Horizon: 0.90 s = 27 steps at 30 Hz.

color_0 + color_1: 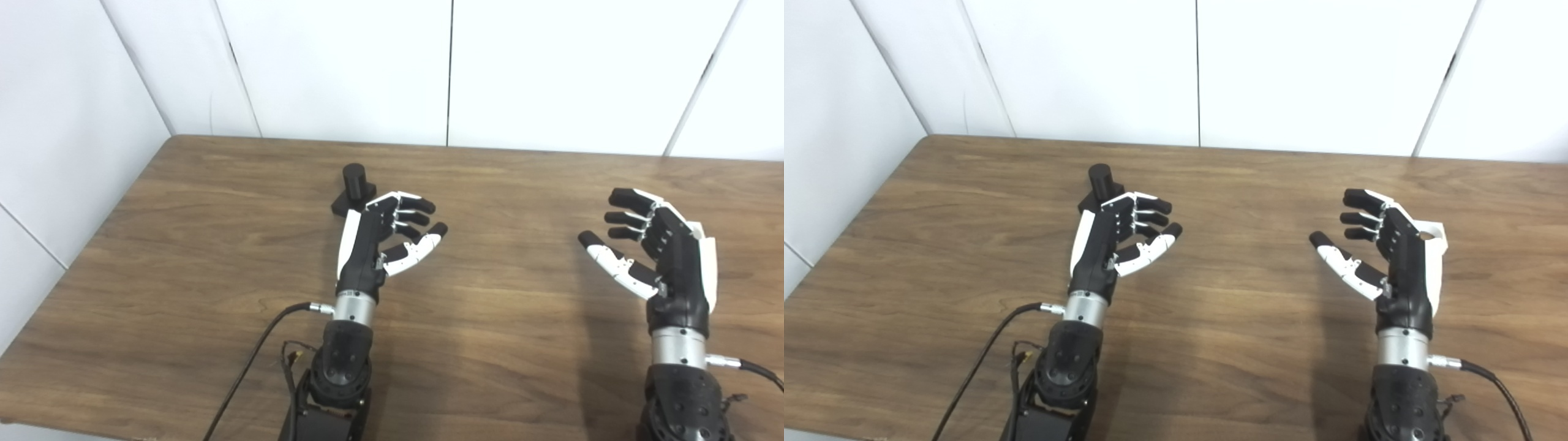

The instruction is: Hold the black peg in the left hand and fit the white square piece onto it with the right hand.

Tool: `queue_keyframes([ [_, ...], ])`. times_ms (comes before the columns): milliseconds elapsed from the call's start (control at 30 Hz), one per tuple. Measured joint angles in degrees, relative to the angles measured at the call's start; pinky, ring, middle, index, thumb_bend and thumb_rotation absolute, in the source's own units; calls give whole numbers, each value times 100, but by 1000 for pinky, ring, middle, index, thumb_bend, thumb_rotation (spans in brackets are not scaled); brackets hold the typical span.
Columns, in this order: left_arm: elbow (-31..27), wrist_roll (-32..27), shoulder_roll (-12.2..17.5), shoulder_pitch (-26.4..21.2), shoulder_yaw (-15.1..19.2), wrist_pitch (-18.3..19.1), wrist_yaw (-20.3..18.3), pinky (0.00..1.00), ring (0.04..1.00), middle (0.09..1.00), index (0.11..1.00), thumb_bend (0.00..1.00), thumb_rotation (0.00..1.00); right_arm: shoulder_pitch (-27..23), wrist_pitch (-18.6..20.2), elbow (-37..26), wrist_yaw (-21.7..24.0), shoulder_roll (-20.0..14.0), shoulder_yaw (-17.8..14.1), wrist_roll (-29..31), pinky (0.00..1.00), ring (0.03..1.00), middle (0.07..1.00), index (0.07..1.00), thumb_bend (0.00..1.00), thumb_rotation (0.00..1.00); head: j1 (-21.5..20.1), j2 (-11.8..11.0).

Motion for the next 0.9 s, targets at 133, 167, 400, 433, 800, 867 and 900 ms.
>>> queue_keyframes([
  [133, -113, 158, 46, -58, 23, 201, 11, 496, 639, 695, 497, 507, 77, -1, 0, 0, -1, 2, 1, -16, 566, 641, 700, 676, 650, 0, -9, 0],
  [167, -169, 212, 71, -85, 25, 271, 2, 499, 642, 698, 497, 507, 78, -1, 0, 0, -3, 1, 0, -18, 568, 640, 699, 674, 652, 2, -9, 0],
  [400, -354, 435, 399, -304, 44, 644, -145, 539, 663, 727, 618, 667, 208, -1, 1, -1, -5, 0, -24, -25, 574, 649, 702, 674, 649, 36, -9, 17],
  [433, -355, 494, 481, -337, 33, 690, -204, 548, 671, 736, 657, 721, 251, -1, 2, -1, -6, 0, -24, -40, 578, 648, 703, 676, 646, 38, -9, 18],
  [800, -377, 1627, 1044, -683, -166, 1446, -453, 610, 756, 786, 711, 787, 335, -4, 2, -1, -4, -33, -58, -60, 584, 645, 702, 679, 643, 32, -9, 18],
  [867, -377, 1822, 1115, -780, -181, 1544, -459, 603, 754, 790, 712, 791, 332, -5, 2, -1, -5, -40, -59, -67, 575, 641, 701, 679, 641, 13, -9, 18],
  [900, -377, 1939, 1178, -869, -182, 1606, -462, 598, 759, 800, 720, 790, 350, -5, 2, -1, -5, -42, -65, -66, 578, 645, 701, 679, 637, 2, -9, 18],
])
